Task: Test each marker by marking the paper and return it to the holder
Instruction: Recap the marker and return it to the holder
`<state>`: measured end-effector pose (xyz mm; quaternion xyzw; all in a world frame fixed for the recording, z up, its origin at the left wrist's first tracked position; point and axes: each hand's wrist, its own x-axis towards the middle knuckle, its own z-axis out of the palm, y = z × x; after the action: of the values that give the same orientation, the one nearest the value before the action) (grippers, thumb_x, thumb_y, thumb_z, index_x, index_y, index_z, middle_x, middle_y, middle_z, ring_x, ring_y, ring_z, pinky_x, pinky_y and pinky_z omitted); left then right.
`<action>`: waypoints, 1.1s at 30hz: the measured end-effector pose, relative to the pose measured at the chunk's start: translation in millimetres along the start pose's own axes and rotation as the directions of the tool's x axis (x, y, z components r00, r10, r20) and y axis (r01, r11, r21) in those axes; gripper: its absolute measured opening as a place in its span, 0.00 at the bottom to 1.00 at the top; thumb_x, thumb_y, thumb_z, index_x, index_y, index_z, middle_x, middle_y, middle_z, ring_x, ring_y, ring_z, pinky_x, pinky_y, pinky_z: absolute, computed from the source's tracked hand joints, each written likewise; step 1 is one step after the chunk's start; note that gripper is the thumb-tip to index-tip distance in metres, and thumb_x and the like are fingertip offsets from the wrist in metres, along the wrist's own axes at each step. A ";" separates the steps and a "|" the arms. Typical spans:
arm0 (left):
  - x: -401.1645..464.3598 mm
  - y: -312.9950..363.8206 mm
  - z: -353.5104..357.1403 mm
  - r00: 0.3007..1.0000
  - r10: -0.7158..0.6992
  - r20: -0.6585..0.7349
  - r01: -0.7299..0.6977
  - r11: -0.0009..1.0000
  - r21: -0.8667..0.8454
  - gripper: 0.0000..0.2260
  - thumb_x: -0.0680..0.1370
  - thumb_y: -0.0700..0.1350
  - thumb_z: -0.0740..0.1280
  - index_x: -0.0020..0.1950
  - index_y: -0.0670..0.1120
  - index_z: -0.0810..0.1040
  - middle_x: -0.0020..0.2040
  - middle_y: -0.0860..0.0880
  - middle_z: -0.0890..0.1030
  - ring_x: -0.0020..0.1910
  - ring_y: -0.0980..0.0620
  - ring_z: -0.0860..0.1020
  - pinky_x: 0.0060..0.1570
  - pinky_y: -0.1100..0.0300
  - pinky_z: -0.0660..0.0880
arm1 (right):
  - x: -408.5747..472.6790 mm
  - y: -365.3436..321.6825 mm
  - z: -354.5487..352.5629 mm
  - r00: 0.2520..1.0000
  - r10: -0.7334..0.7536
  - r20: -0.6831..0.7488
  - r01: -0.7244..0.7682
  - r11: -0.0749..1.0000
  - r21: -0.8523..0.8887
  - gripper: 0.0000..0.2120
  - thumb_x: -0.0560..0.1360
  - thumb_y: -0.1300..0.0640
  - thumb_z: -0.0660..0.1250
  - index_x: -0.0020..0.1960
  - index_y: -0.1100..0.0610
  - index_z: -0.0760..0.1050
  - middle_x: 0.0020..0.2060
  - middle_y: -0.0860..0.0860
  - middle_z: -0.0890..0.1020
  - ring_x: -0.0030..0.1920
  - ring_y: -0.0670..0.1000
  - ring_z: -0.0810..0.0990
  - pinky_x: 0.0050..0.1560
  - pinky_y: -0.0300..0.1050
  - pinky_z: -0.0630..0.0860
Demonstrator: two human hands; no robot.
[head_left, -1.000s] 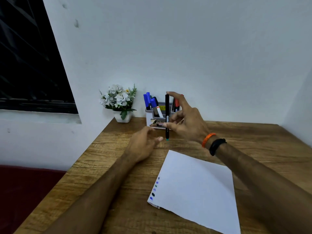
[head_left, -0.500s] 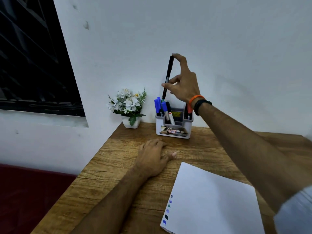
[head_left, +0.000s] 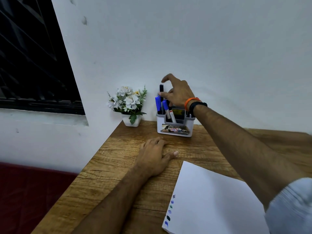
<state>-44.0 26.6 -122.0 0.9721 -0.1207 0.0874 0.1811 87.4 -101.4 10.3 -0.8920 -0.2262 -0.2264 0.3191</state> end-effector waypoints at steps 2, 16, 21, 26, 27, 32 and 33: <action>-0.4 0.0 -0.3 1.000 0.001 0.000 -0.001 1.000 -0.002 0.29 0.77 0.68 0.55 0.72 0.52 0.68 0.74 0.51 0.66 0.73 0.52 0.61 0.72 0.48 0.56 | -1.9 0.1 -1.2 0.999 0.016 -0.032 -0.018 0.999 -0.048 0.13 0.76 0.45 0.69 0.55 0.50 0.76 0.42 0.52 0.86 0.41 0.51 0.84 0.51 0.53 0.81; -2.0 3.0 -4.1 1.000 -0.004 0.014 0.004 1.000 0.018 0.29 0.77 0.67 0.55 0.72 0.52 0.68 0.75 0.51 0.66 0.73 0.51 0.62 0.72 0.48 0.57 | -53.8 22.5 -32.5 0.978 0.130 -0.160 -0.129 0.991 0.022 0.12 0.74 0.53 0.72 0.56 0.52 0.78 0.39 0.45 0.83 0.43 0.47 0.82 0.50 0.42 0.77; -3.3 3.2 -3.3 1.000 0.001 0.015 -0.001 1.000 0.025 0.28 0.78 0.66 0.55 0.72 0.51 0.68 0.75 0.51 0.66 0.74 0.51 0.62 0.72 0.49 0.58 | -79.7 41.5 -46.6 0.949 0.204 -0.241 -0.204 0.979 0.025 0.07 0.71 0.55 0.72 0.49 0.52 0.79 0.36 0.45 0.83 0.41 0.45 0.81 0.43 0.38 0.74; -1.9 2.7 -2.6 1.000 0.007 0.007 -0.007 1.000 0.025 0.28 0.77 0.66 0.55 0.72 0.51 0.69 0.75 0.51 0.66 0.73 0.51 0.63 0.71 0.49 0.59 | -92.1 56.2 -43.5 0.918 0.303 -0.257 -0.308 0.951 0.020 0.09 0.71 0.52 0.74 0.50 0.52 0.80 0.38 0.46 0.84 0.41 0.46 0.79 0.44 0.40 0.73; -2.0 2.4 -2.1 1.000 0.005 0.009 -0.006 1.000 0.026 0.28 0.77 0.66 0.55 0.72 0.51 0.69 0.75 0.51 0.66 0.73 0.51 0.63 0.72 0.49 0.59 | -91.3 57.7 -41.0 0.914 0.320 -0.249 -0.327 0.945 0.014 0.10 0.71 0.51 0.74 0.50 0.52 0.80 0.38 0.46 0.83 0.42 0.47 0.80 0.44 0.40 0.73; -2.2 1.7 -1.3 1.000 0.010 0.001 -0.010 1.000 0.021 0.28 0.77 0.66 0.55 0.72 0.52 0.69 0.74 0.51 0.66 0.73 0.52 0.63 0.72 0.49 0.59 | -77.0 62.4 -26.1 0.905 0.357 -0.233 -0.372 0.928 -0.025 0.13 0.70 0.47 0.74 0.52 0.50 0.80 0.43 0.49 0.85 0.47 0.51 0.82 0.46 0.41 0.76; -2.2 1.6 -1.3 1.000 0.011 0.000 -0.011 1.000 0.021 0.28 0.77 0.66 0.55 0.72 0.52 0.69 0.74 0.51 0.67 0.73 0.52 0.63 0.71 0.49 0.59 | -73.8 62.6 -23.8 0.908 0.351 -0.227 -0.368 0.929 -0.032 0.14 0.70 0.48 0.73 0.54 0.50 0.80 0.44 0.50 0.85 0.48 0.52 0.82 0.47 0.42 0.76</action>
<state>-46.7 26.1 -120.7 0.9732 -0.1252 0.0898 0.1706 56.8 -179.9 -42.9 -0.8995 -0.0133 -0.2681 0.3448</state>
